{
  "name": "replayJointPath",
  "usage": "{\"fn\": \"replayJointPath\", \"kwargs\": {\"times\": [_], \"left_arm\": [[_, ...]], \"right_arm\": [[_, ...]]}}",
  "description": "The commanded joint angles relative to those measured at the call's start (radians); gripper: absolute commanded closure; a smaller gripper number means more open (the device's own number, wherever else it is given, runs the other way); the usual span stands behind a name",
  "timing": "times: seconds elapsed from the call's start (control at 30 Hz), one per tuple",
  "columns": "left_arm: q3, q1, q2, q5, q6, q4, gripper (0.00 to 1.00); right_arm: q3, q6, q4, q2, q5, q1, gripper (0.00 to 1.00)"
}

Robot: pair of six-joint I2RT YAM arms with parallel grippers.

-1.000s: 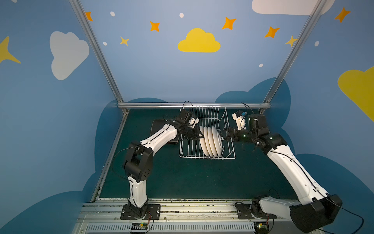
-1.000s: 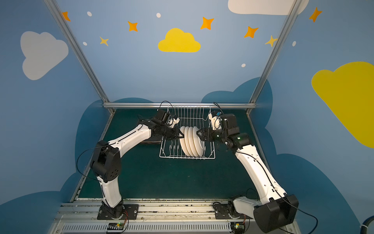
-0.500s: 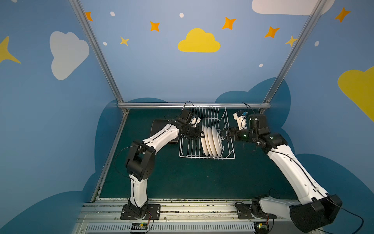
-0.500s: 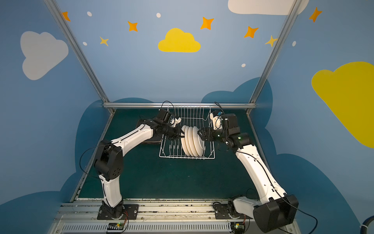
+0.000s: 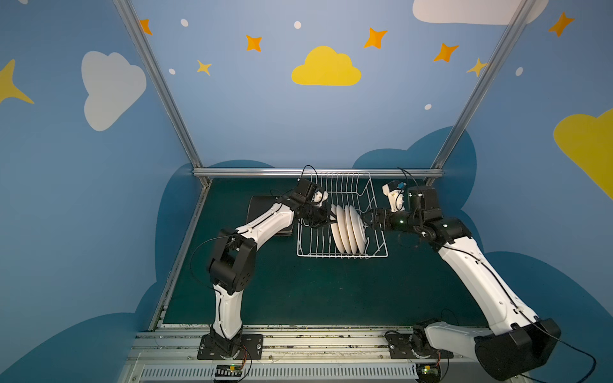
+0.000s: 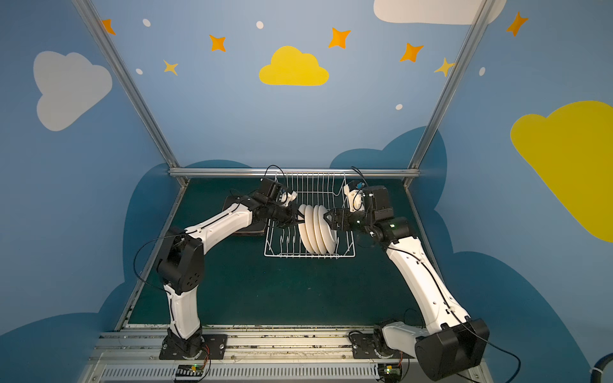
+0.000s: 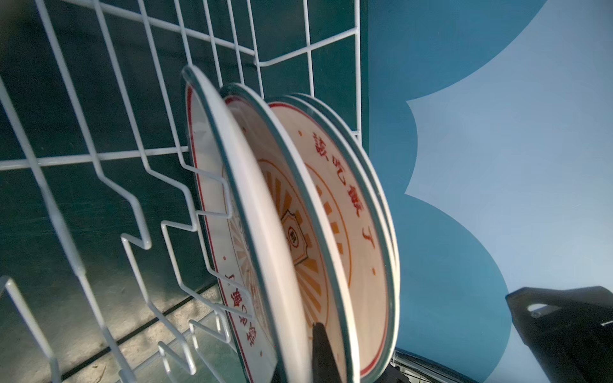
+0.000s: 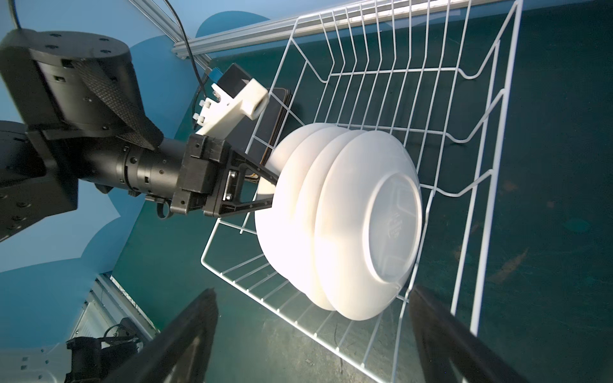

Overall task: Unload the plates from the dish rack
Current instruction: Pick up a plate from the dish rack.

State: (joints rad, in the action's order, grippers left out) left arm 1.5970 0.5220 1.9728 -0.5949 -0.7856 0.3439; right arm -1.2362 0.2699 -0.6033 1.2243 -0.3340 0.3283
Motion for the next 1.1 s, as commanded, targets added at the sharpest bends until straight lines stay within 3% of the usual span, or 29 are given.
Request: {"fn": "replayJointPath", "kwargs": {"times": [0.0, 0.43, 1.07], "left_arm": [[0.008, 0.001, 0.075, 0.056, -0.009, -0.042, 0.97], [0.101, -0.006, 0.131, 0.006, 0.026, -0.006, 0.97], [0.189, -0.012, 0.004, 0.006, 0.051, 0.092, 0.97]], "right_arm": [[-0.03, 0.002, 0.006, 0.003, -0.013, -0.006, 0.1], [-0.02, 0.01, 0.017, -0.011, -0.011, -0.008, 0.1], [-0.018, 0.026, 0.05, -0.016, -0.017, -0.011, 0.1]]}}
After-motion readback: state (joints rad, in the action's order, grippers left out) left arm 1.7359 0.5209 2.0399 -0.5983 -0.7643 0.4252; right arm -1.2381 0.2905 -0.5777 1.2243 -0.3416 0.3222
